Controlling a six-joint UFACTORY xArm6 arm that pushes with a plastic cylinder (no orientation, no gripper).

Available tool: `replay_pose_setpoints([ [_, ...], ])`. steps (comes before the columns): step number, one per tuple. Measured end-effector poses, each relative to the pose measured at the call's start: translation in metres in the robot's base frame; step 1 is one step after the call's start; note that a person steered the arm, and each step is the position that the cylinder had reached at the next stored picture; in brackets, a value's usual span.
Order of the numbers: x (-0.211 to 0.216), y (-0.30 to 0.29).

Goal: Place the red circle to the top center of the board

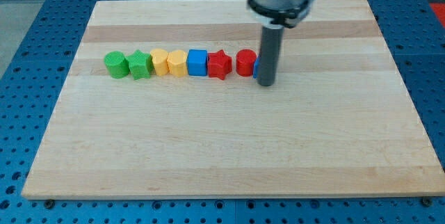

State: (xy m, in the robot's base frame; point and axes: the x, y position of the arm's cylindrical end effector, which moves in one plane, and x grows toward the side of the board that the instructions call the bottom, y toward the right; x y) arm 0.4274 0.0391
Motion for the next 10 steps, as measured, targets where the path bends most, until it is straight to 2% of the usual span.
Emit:
replay_pose_setpoints([
  [1, -0.002, -0.030],
  [2, -0.022, -0.035],
  [3, -0.032, -0.023],
  [6, -0.102, -0.010],
  [8, -0.103, 0.036],
  [10, -0.061, 0.042],
])
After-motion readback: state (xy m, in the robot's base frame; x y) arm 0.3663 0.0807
